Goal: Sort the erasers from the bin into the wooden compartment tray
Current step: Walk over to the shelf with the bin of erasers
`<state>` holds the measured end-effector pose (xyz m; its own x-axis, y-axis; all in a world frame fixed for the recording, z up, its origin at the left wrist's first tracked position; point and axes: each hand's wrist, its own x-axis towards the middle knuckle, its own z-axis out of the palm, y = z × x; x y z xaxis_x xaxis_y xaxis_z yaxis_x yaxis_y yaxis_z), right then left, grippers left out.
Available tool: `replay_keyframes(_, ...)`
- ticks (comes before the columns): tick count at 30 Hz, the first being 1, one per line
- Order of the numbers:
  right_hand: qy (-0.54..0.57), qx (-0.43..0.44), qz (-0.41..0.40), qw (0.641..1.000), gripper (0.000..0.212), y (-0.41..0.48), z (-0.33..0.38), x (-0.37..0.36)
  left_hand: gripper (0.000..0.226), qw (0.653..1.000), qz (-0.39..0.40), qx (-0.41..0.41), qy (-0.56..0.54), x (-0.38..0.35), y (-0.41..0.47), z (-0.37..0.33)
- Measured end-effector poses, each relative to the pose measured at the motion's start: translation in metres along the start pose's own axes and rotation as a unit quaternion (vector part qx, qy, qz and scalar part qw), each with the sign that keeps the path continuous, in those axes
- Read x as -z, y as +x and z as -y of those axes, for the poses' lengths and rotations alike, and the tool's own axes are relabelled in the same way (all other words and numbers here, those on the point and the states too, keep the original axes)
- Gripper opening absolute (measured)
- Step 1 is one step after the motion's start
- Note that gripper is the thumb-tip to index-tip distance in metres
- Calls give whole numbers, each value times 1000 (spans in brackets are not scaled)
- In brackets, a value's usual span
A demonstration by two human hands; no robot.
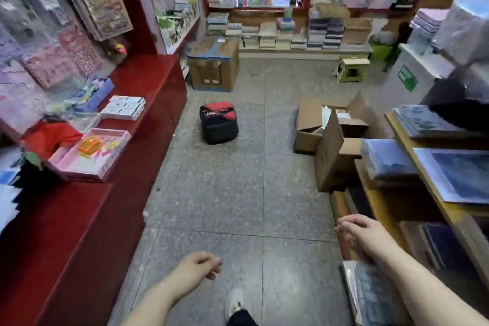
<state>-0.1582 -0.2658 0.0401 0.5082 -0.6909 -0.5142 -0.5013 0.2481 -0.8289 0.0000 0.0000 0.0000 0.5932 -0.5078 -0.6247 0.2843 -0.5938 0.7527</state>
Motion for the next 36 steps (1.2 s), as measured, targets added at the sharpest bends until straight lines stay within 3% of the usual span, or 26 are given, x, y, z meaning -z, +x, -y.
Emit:
replay_keyframes(8,-75,31,12,997,15,97,99,-41,29,998,-18,-20,58,60,113,-66)
replay_keyframes(17,-71,43,14,996,19,229,196,-71,28,994,-35,-65,80,83,241,-172)
replay_keyframes(23,-84,64,32,994,23,356,270,-68,39,991,-42,-64,108,86,350,-255)
replay_keyframes(27,-75,71,30,994,20,448,339,-70,34,986,-64,-77,130,95,418,-326)
replay_keyframes(36,-82,80,69,991,14,632,460,-114,31,985,-133,-85,72,148,579,-443)
